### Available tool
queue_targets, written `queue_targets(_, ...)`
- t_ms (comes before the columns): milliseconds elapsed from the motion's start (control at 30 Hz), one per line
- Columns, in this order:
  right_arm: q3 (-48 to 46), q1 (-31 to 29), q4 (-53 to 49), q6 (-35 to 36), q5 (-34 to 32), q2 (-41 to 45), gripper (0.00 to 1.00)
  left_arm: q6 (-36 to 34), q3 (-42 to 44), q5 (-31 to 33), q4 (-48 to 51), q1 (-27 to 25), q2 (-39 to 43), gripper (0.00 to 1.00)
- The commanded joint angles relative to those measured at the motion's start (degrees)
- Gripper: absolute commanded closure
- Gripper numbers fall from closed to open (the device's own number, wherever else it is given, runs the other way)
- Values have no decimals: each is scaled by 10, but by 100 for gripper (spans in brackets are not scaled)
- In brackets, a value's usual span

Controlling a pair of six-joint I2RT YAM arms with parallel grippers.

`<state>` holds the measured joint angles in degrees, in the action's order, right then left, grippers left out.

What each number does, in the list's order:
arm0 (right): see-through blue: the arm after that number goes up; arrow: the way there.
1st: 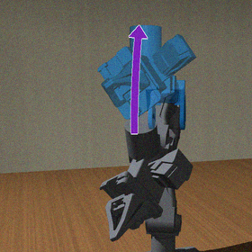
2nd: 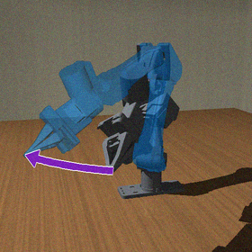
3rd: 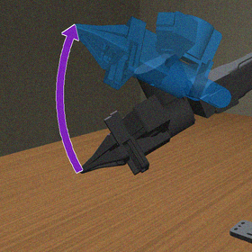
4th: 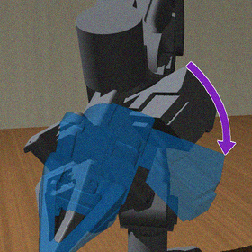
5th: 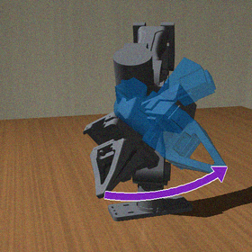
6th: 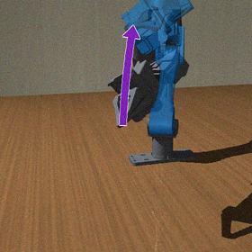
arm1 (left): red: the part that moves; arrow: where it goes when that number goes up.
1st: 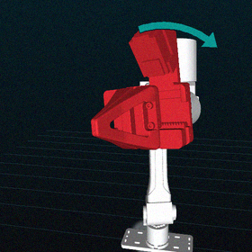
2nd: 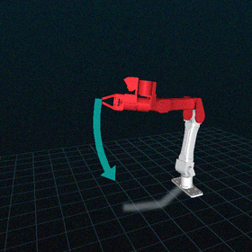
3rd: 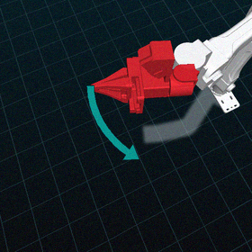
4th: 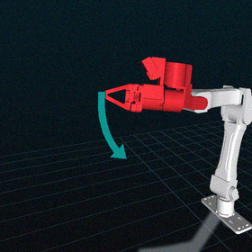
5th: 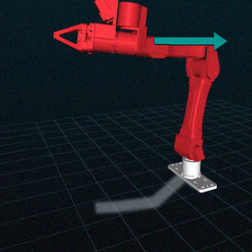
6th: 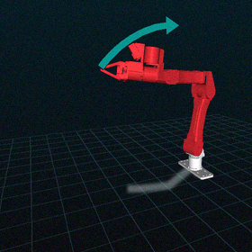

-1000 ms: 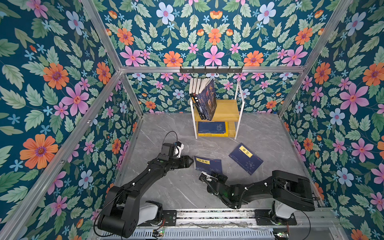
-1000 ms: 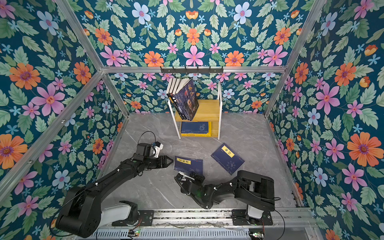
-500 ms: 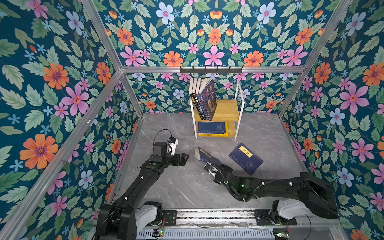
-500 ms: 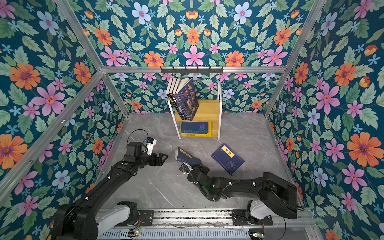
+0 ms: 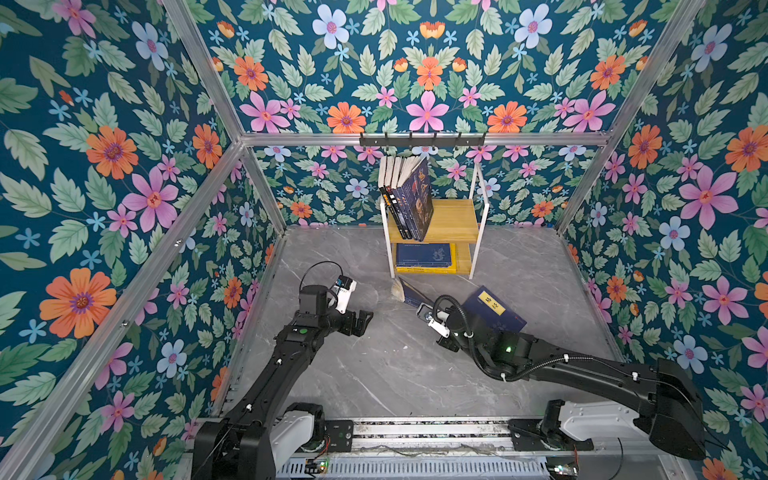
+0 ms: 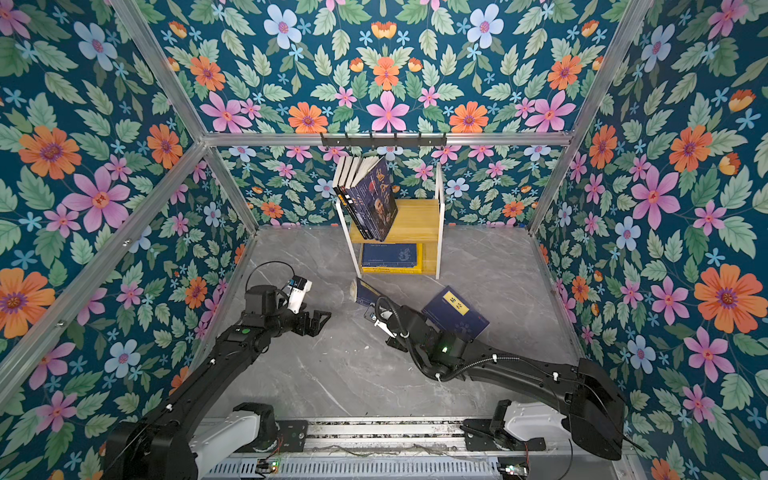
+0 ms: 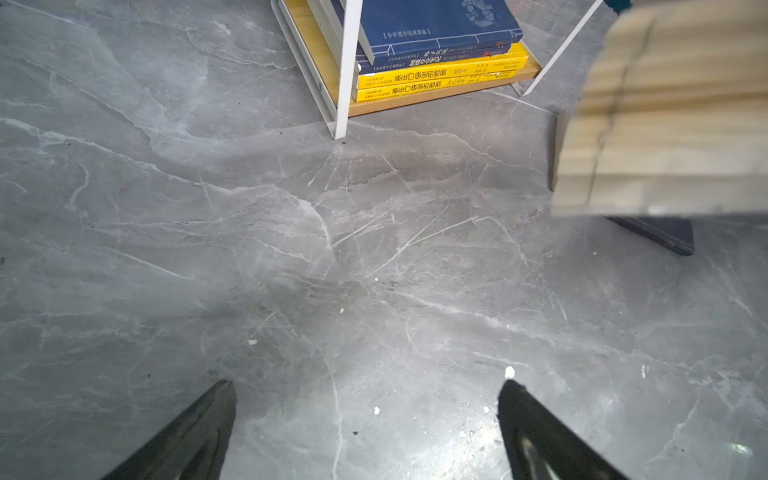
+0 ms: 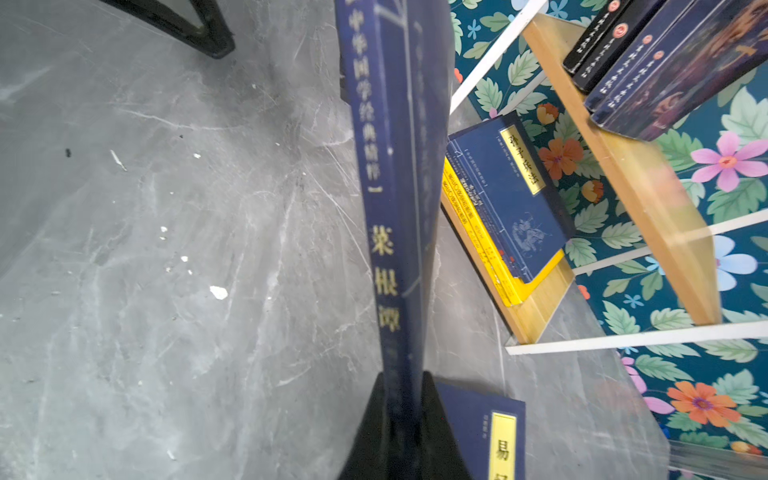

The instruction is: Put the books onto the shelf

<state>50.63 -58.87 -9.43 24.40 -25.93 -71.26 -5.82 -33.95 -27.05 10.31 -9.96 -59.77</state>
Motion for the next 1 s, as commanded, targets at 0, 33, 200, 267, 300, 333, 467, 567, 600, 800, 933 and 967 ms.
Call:
queue_targets(0, 37, 14, -68, 57, 4, -2, 100, -23, -5, -5, 3, -2, 0, 0)
queue_targets(33, 49, 21, -77, 67, 6, -2, 100, -23, -4, -8, 5, -1, 2, 0)
queue_targets(200, 102, 51, -107, 136, 11, -16, 100, -34, 5, -16, 6, -2, 17, 0)
queue_targets(267, 117, 60, -108, 166, 3, -27, 100, -40, 3, -15, 13, -2, 20, 0)
queue_targets(300, 124, 65, -106, 181, 0, -34, 100, -41, 2, -15, 17, -2, 23, 0)
queue_targets(333, 129, 67, -105, 193, 1, -39, 100, -44, 3, -14, 18, -2, 24, 0)
queue_targets(467, 150, 70, -100, 230, 1, -61, 100, -44, 10, -21, 10, -3, 33, 0)
queue_targets(567, 167, 73, -114, 203, 37, -60, 100, -21, 10, -88, 5, -10, 34, 0)
queue_targets(600, 172, 74, -125, 192, 56, -60, 100, -3, 15, -121, -10, -13, 33, 0)
queue_targets(800, 177, 74, -185, 170, 133, -52, 100, -110, -42, -187, 59, -38, 26, 0)
queue_targets(933, 178, 74, -201, 158, 156, -40, 100, -284, -101, -113, 144, -45, 23, 0)
queue_targets(967, 177, 74, -202, 152, 164, -37, 100, -319, -111, -110, 153, -45, 21, 0)
